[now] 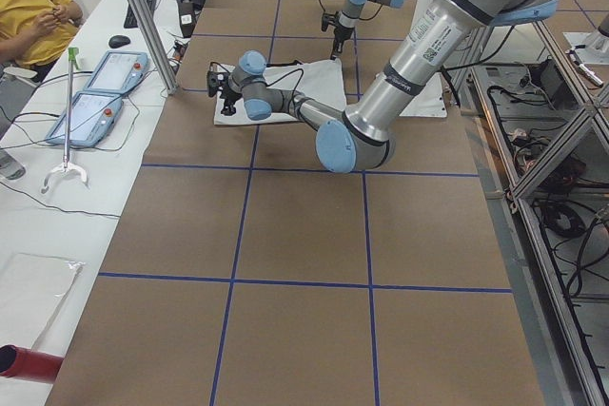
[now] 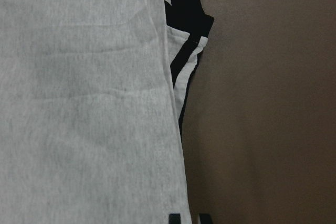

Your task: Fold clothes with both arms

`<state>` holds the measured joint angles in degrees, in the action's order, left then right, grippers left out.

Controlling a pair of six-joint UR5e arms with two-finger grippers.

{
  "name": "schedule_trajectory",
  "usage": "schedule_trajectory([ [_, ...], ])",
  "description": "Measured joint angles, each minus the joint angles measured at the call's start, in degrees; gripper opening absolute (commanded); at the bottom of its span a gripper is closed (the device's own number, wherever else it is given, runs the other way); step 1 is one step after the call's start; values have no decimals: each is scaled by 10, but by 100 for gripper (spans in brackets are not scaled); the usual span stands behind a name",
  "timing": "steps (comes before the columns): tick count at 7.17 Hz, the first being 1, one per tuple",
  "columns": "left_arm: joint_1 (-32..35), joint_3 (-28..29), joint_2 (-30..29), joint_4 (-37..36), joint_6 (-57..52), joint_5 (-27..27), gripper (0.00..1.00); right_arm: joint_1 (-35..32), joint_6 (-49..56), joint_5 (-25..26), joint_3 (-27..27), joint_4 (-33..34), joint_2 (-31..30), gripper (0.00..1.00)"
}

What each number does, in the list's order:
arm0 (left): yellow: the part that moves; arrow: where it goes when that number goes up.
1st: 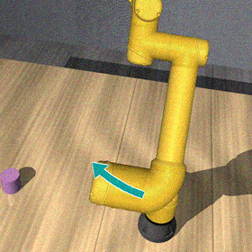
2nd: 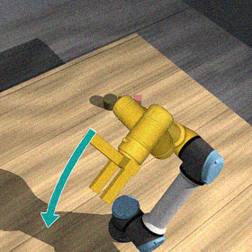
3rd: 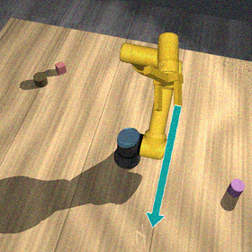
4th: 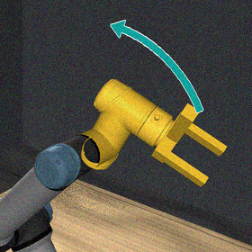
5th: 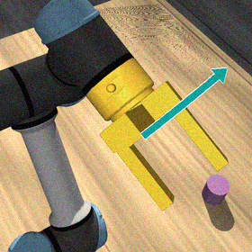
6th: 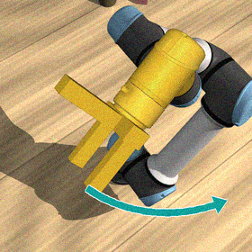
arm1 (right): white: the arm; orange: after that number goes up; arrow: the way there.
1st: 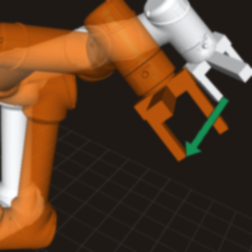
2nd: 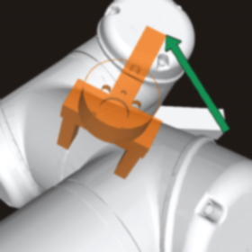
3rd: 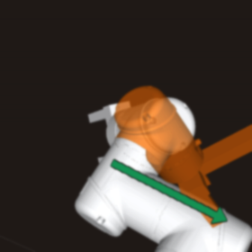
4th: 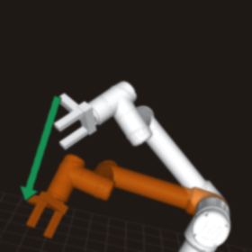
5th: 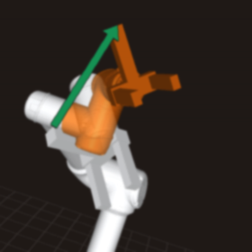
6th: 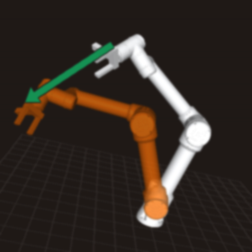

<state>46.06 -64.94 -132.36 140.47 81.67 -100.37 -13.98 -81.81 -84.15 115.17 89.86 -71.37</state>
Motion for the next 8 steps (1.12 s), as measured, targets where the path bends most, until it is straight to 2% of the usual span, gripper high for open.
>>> schedule_trajectory([
  [3, 0, 0, 0, 0, 0, 0, 66, 1, -140, 2, 12, -4, 10, 86],
  [5, 0, 0, 0, 0, 0, 0, 66, 4, -289, 2, 7, -6, 18, 87],
  [7, 0, 0, 1, 0, 0, 0, 66, 8, -425, 1, -2, -6, 20, 96],
  [8, 0, -1, 0, 0, 0, 0, 66, 10, -465, 1, -8, -6, 22, 97],
])
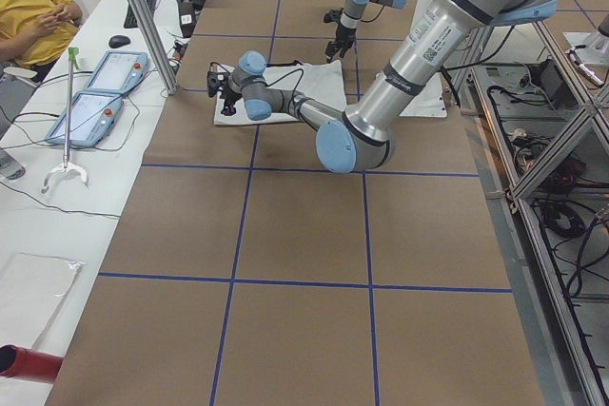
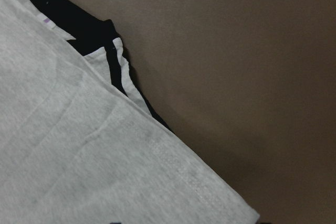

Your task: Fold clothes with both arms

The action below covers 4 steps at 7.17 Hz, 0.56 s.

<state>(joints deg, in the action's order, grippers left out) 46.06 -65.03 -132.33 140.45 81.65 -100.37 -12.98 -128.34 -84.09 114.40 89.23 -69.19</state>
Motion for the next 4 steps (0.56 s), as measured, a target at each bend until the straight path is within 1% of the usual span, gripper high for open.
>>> schedule_trajectory([
  [1, 0, -3, 0, 0, 0, 0, 68, 2, -31, 0, -10, 0, 4, 97],
  [2, -1, -19, 9, -1, 0, -2, 69, 4, -53, 1, -21, 0, 14, 97],
  [4, -6, -99, 59, -8, 30, -24, 69, 3, -70, 3, -35, 1, 29, 97],
])
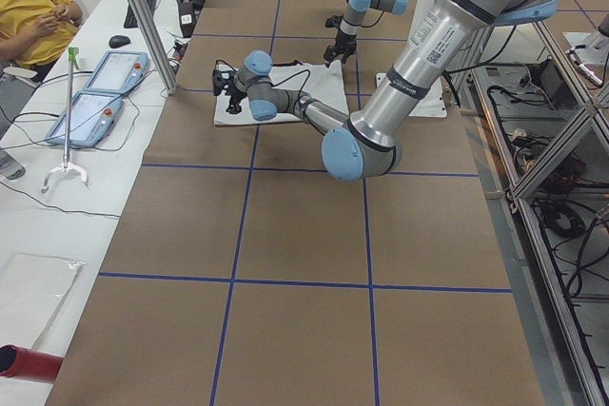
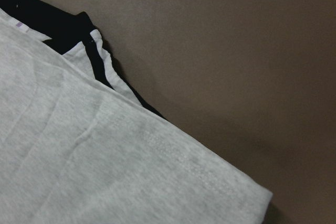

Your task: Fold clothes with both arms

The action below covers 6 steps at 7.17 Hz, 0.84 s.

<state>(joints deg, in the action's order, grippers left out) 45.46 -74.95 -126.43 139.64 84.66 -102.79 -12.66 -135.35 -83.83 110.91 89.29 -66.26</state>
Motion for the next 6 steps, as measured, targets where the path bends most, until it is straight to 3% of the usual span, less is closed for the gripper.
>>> schedule_trajectory([
  [4, -69, -230, 102, -109, 115, -21, 72, -3, -4, 1, -20, 0, 10, 98],
  [6, -88, -278, 132, -121, 137, -21, 72, -3, -4, 1, -35, 1, 20, 98],
])
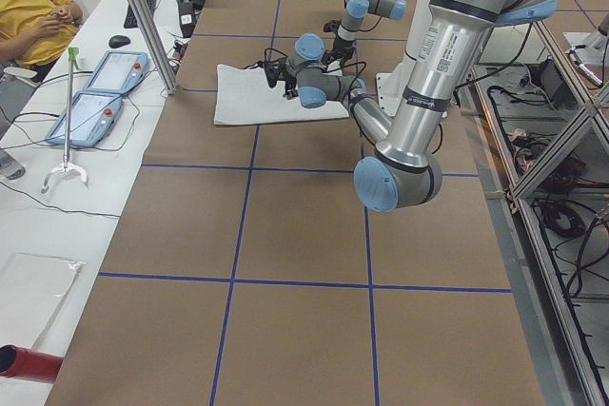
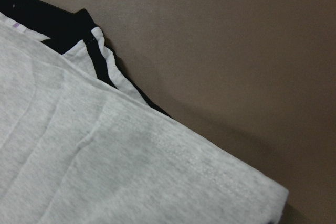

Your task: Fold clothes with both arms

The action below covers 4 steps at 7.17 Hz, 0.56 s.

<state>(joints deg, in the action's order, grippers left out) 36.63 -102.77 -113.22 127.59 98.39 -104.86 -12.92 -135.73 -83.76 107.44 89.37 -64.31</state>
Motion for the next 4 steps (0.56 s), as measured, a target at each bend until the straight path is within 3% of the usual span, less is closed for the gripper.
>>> schedule_trajectory([
  [1, -3, -5, 3, -2, 4, 0, 73, 0, 0, -1, -3, 0, 3, 97],
  [2, -4, -8, 4, -3, 6, 0, 73, 0, 1, -1, -6, 0, 4, 89],
  [3, -4, -9, 4, -4, 7, 0, 73, -1, 1, -2, -9, 1, 6, 76],
  [4, -4, -11, 5, -6, 7, 0, 73, -2, 1, -3, -12, 1, 8, 49],
])
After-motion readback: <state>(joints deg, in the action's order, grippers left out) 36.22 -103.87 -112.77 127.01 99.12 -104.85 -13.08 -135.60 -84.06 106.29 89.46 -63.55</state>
